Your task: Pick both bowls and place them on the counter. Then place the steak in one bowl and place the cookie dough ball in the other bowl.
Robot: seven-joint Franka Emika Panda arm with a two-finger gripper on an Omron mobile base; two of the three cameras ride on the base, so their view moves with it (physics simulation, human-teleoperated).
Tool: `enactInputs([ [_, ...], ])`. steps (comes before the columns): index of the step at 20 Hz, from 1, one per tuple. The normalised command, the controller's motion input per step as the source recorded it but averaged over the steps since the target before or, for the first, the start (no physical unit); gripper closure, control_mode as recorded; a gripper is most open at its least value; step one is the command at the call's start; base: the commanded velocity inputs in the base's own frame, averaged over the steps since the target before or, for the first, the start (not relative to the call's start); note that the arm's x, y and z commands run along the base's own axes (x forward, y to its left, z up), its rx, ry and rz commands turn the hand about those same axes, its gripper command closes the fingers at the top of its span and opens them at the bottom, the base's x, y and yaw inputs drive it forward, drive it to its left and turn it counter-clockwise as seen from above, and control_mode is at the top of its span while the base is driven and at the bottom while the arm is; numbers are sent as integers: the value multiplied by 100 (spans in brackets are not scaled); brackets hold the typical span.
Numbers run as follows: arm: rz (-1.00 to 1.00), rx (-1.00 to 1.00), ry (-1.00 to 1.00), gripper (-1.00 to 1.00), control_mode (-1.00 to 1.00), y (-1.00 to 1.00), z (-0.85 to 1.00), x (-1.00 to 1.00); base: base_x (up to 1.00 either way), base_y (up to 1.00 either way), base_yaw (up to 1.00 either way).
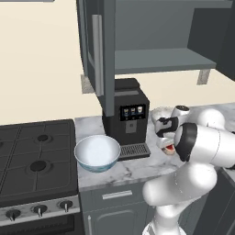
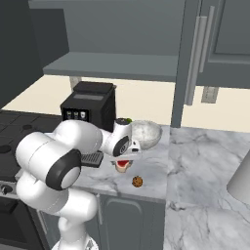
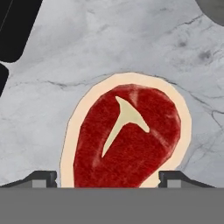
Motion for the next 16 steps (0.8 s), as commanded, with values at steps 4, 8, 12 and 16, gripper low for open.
enactInputs([
  [4,-5,0,0,-100,-100,0,-2,-6,0,0,0],
  [8,-11,0,0,-100,-100,0,3,-12,0,0,0],
  [12,-12,0,0,-100,-100,0,10,-4,0,0,0],
  [16,-11,0,0,-100,-100,0,8,-2,0,0,0],
])
